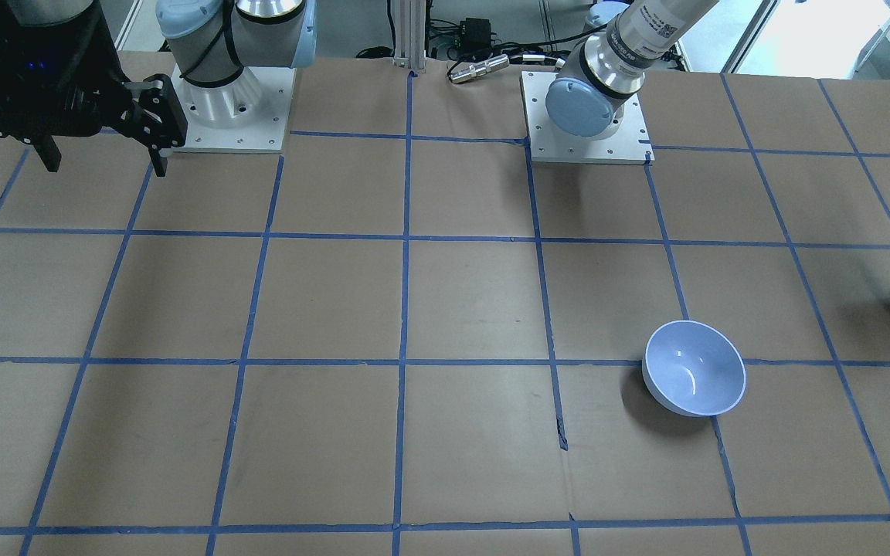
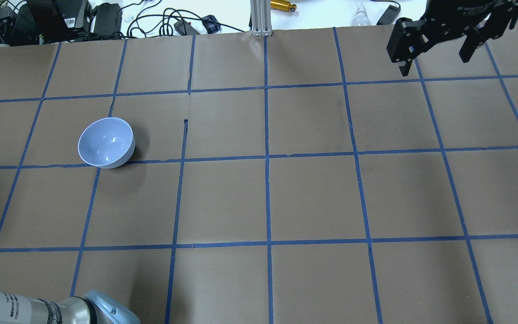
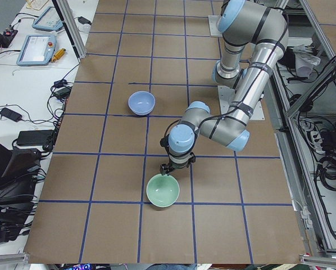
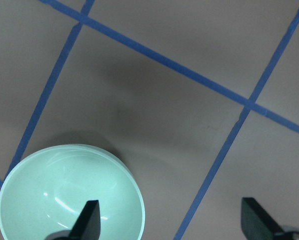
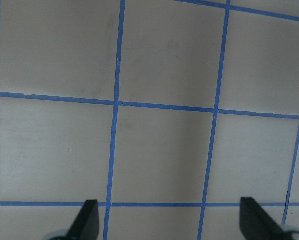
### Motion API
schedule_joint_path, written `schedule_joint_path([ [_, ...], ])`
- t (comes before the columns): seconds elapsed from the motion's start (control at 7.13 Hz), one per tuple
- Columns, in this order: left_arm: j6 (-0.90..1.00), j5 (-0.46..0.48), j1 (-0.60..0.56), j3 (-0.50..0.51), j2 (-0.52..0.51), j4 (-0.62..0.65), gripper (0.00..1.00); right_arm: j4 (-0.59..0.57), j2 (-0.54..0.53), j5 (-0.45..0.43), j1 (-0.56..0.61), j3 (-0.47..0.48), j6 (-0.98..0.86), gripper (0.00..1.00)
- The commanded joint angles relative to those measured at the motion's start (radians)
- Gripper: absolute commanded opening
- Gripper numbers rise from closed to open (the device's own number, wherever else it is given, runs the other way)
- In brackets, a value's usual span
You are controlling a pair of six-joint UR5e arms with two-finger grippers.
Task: Stack green bowl on blue bowl
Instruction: 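Reach the left gripper off the table edge and grasp the green bowl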
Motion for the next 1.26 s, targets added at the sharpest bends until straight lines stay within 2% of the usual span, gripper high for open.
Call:
schedule_joint_path([
  [0.0,0.233,0.014,0.047,0.058,-0.094,0.047,0.95,0.0,0.0,0.0,0.0,0.0,0.0,1.0],
  [0.28,0.306,0.01,0.05,0.066,-0.144,0.049,0.95,0.0,0.0,0.0,0.0,0.0,0.0,1.0],
  [0.56,0.343,0.012,0.052,0.06,-0.152,0.047,0.95,0.0,0.0,0.0,0.0,0.0,0.0,1.0],
  [1.12,0.338,0.006,0.059,0.051,-0.176,0.047,0.94,0.0,0.0,0.0,0.0,0.0,0.0,1.0],
])
